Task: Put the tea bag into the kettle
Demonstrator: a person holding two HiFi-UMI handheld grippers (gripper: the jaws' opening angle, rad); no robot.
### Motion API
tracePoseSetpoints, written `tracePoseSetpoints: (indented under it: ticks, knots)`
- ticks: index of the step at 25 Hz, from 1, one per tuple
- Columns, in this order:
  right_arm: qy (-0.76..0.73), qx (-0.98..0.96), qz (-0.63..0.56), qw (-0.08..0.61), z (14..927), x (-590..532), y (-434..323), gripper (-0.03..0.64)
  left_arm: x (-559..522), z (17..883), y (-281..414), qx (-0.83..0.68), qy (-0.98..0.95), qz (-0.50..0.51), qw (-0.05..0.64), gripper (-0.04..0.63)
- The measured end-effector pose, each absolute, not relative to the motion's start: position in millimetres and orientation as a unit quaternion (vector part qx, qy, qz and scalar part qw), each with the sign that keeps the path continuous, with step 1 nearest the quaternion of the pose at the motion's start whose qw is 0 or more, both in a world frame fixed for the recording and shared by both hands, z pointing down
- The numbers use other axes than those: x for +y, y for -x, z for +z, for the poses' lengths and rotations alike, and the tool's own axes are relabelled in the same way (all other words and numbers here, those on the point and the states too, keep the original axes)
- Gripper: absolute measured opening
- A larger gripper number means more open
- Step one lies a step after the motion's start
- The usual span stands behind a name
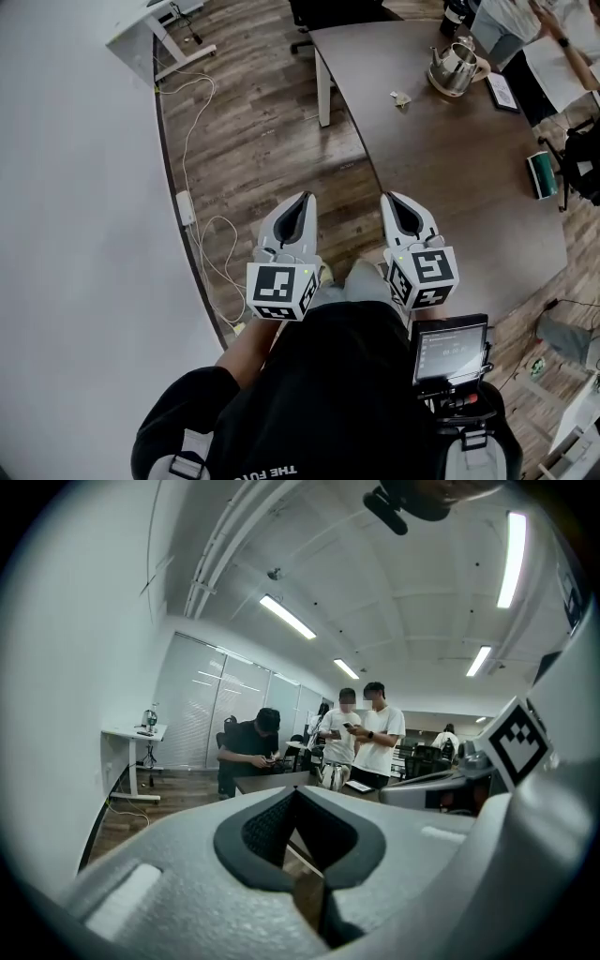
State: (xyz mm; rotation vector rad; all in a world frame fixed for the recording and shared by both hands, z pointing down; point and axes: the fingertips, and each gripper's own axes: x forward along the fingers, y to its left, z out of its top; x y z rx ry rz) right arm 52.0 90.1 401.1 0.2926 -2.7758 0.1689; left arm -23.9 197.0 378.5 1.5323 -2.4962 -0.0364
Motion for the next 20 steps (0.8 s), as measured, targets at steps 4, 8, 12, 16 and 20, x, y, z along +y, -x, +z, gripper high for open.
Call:
tracePoseSetpoints:
  ticks: [4, 8, 12, 16, 20]
  knots:
    - [-0.100, -0.979, 0.054, 0.167, 400, 93, -43, 0.005, 204, 379, 34, -0.853, -0.512, -0.015, 0.101, 0.002]
    - [-0.097, -0.980, 0.057, 0.167, 402, 90, -35, 0.005, 201, 380, 40, -0.855, -0.509, -0.012, 0.102, 0.002]
    - [-0.096, -0.980, 0.060, 0.164, 401, 86, -29, 0.005, 198, 378, 46, -0.855, -0.509, -0.011, 0.099, 0.002]
    - [-0.092, -0.980, 0.063, 0.163, 403, 79, -17, 0.005, 192, 375, 57, -0.858, -0.504, -0.010, 0.094, 0.002]
    - [-0.089, -0.981, 0.062, 0.163, 402, 69, -4, 0.005, 182, 372, 68, -0.860, -0.502, -0.009, 0.094, 0.002]
